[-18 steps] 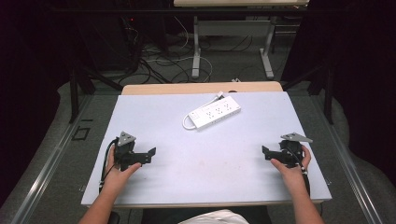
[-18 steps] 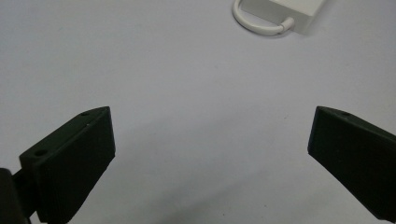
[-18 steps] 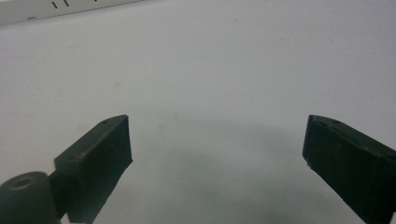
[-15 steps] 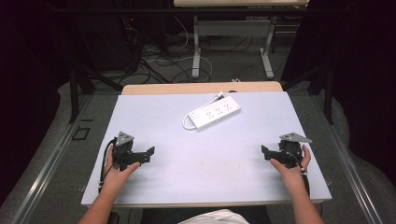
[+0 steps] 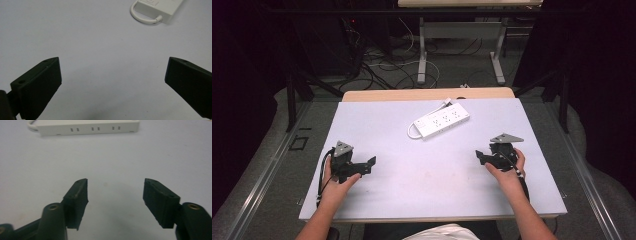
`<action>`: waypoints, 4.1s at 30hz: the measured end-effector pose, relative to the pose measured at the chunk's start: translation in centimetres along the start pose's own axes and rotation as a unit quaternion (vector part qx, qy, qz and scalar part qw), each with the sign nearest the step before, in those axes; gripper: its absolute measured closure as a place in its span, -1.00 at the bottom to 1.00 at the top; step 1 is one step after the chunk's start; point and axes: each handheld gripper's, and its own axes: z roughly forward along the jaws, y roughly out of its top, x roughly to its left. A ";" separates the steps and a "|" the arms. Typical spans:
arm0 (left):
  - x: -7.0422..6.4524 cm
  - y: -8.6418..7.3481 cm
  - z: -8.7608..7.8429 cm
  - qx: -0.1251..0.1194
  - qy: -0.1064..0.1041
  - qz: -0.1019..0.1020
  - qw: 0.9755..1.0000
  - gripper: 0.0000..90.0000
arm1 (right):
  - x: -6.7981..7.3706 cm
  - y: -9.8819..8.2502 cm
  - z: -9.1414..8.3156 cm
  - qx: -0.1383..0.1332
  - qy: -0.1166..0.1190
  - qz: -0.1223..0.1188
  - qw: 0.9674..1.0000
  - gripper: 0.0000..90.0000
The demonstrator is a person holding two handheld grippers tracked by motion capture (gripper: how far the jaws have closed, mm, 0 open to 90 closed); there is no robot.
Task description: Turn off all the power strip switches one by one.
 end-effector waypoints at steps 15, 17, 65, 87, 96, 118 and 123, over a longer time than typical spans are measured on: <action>0.0 -0.2 0.1 0.001 0.002 -0.002 1.000 -0.99 | 3.8 5.8 3.7 0.013 0.077 -0.062 0.995 0.21; -0.1 -0.2 0.1 0.002 0.001 -0.001 1.000 -0.99 | 4.1 6.5 4.0 0.016 0.081 -0.066 0.994 0.24; 0.1 -0.6 -0.5 0.000 0.001 0.002 1.000 -0.98 | 8.6 15.9 13.1 0.073 0.088 -0.094 0.989 1.00; 0.2 -1.2 -1.4 -0.004 0.009 -0.005 1.000 -0.98 | 10.2 16.6 17.7 0.117 0.077 -0.071 0.988 1.00; 0.1 -1.1 -1.2 -0.001 0.006 -0.002 1.000 -0.98 | 10.8 16.2 18.9 0.130 0.083 -0.052 0.987 1.00; 0.0 -1.2 -1.3 0.001 0.008 0.002 1.000 -0.98 | 10.7 15.4 20.0 0.134 0.084 -0.046 0.986 1.00; 0.1 -1.2 -1.2 0.002 0.008 0.002 1.000 -0.98 | 10.9 15.3 20.0 0.139 0.074 -0.058 0.986 1.00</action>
